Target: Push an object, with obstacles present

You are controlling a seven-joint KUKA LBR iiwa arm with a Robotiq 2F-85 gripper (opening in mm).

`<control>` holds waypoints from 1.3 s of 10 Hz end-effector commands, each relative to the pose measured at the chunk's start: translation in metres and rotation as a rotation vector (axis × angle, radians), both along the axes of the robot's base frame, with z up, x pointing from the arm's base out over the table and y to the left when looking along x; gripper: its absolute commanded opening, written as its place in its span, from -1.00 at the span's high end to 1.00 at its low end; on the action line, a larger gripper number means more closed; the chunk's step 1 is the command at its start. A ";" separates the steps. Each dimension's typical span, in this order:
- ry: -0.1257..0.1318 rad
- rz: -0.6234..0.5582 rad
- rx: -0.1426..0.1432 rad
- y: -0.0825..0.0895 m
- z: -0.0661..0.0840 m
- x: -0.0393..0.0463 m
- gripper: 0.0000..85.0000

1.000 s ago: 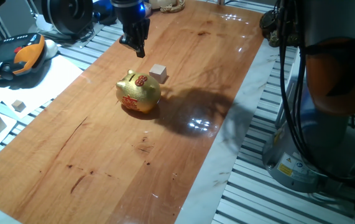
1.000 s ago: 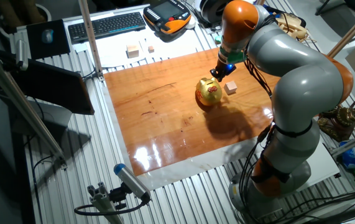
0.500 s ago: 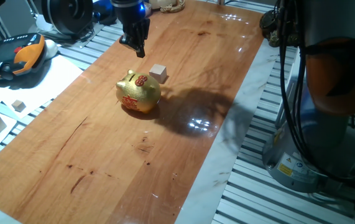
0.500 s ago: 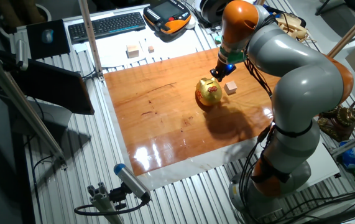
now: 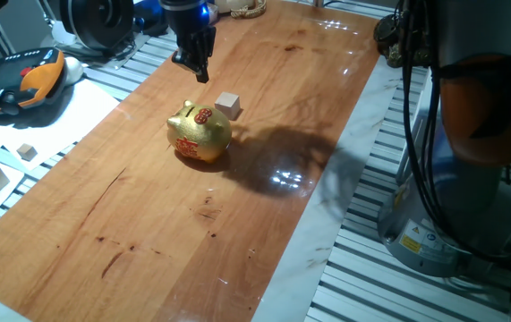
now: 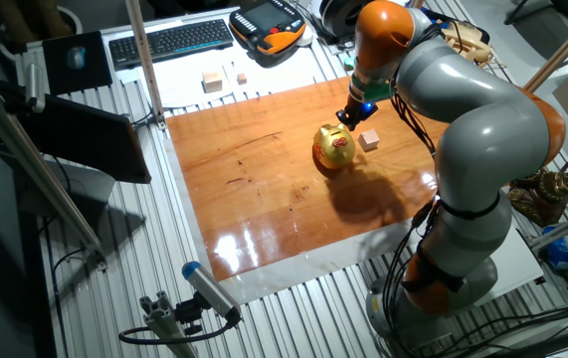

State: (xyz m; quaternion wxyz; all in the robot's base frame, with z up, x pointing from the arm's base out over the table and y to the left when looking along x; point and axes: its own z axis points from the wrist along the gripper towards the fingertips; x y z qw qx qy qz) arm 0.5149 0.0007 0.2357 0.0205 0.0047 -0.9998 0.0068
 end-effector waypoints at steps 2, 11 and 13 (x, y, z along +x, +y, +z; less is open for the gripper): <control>0.000 -0.001 0.000 0.000 0.000 0.0000 1.00; -0.010 0.020 0.008 0.000 0.000 0.0000 1.00; -0.012 0.032 0.015 0.000 0.000 0.0000 1.00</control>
